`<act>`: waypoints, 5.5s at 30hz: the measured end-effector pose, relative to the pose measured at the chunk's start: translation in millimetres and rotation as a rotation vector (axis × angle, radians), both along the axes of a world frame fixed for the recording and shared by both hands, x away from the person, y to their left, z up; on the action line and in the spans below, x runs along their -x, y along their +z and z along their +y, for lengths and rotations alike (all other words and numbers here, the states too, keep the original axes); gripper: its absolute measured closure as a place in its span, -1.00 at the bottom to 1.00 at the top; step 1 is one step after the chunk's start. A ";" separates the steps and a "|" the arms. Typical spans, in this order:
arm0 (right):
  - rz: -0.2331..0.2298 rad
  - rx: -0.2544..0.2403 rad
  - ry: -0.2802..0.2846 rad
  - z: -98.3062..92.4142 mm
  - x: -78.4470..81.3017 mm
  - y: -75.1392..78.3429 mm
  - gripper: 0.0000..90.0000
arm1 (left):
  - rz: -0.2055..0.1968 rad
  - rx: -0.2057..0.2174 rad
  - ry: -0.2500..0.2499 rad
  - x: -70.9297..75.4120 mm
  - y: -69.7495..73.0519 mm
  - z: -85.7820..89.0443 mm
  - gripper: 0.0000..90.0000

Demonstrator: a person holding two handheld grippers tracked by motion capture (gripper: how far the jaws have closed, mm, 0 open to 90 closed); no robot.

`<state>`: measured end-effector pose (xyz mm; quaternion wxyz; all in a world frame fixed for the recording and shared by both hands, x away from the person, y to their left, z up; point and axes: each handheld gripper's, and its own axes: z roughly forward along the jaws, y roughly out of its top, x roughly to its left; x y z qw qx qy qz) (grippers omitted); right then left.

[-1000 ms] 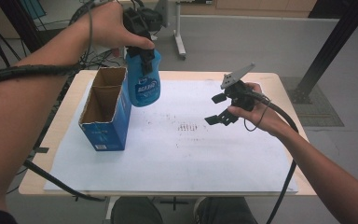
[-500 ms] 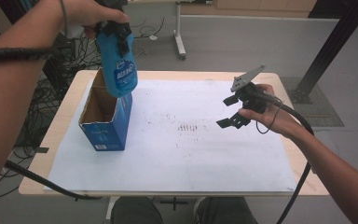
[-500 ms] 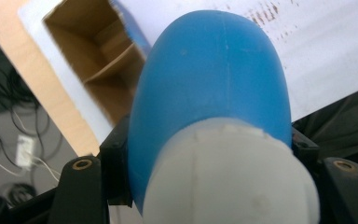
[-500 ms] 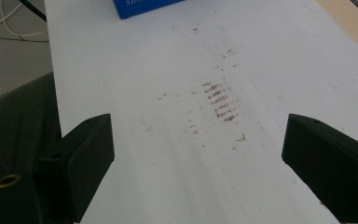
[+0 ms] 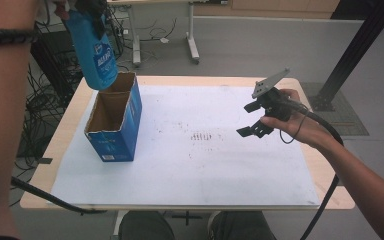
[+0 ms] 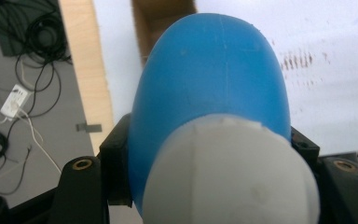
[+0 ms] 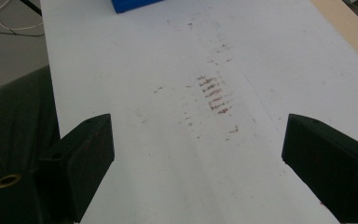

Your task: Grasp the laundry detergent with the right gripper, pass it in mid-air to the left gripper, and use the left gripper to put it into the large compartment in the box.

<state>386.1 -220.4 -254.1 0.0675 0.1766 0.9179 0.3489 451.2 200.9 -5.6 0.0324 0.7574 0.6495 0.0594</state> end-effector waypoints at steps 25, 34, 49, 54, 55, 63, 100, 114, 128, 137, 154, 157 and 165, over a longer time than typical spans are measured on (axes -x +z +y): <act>0.002 0.003 -0.017 -6.1 0.2 -5.0 -0.79 | -0.039 0.047 0.168 -0.7 5.2 37.0 -0.17; 0.001 0.003 -0.020 -7.3 -0.4 -3.8 -0.79 | -0.045 0.053 0.169 -1.7 0.8 38.2 -0.17; -0.003 0.001 -0.009 -0.8 -1.0 -3.5 -0.79 | -0.038 0.083 0.165 -3.4 -24.6 43.1 -0.17; -0.007 0.002 -0.002 2.2 -1.0 -3.4 -0.79 | -0.027 0.082 0.163 -4.5 -38.4 43.1 -0.17; -0.007 0.002 -0.002 2.2 -1.0 -3.4 -0.79 | -0.025 0.084 0.162 -4.9 -43.2 43.1 -0.17; -0.004 0.001 -0.002 3.8 -0.7 -4.8 -0.79 | -0.004 0.084 0.143 -8.5 -74.1 40.6 -0.17; 0.007 0.007 -0.010 2.4 -3.1 -12.9 -0.79 | 0.039 0.087 0.145 -15.6 -199.2 39.0 -0.17; 0.013 0.002 -0.008 3.6 -3.6 -17.3 -0.79 | 0.032 0.085 0.147 -10.6 -227.4 36.9 -0.17; 0.016 0.002 -0.012 1.5 -2.9 -20.1 -0.79 | 0.038 0.084 0.137 -10.1 -249.1 31.1 -0.17; 0.018 0.006 -0.020 -1.3 -2.6 -20.3 -0.79 | 0.039 0.076 0.133 -8.9 -256.9 33.2 -0.17; 0.018 0.010 -0.024 -2.5 -2.8 -18.9 -0.79 | 0.046 0.071 0.118 -4.6 -267.3 33.6 -0.17; 0.019 0.012 -0.025 -2.7 -3.1 -18.9 -0.80 | 0.045 0.068 0.117 -3.7 -267.7 32.8 -0.17; 0.020 0.014 -0.033 -4.7 -3.4 -18.1 -0.81 | 0.044 0.069 0.116 -2.7 -267.9 33.2 -0.17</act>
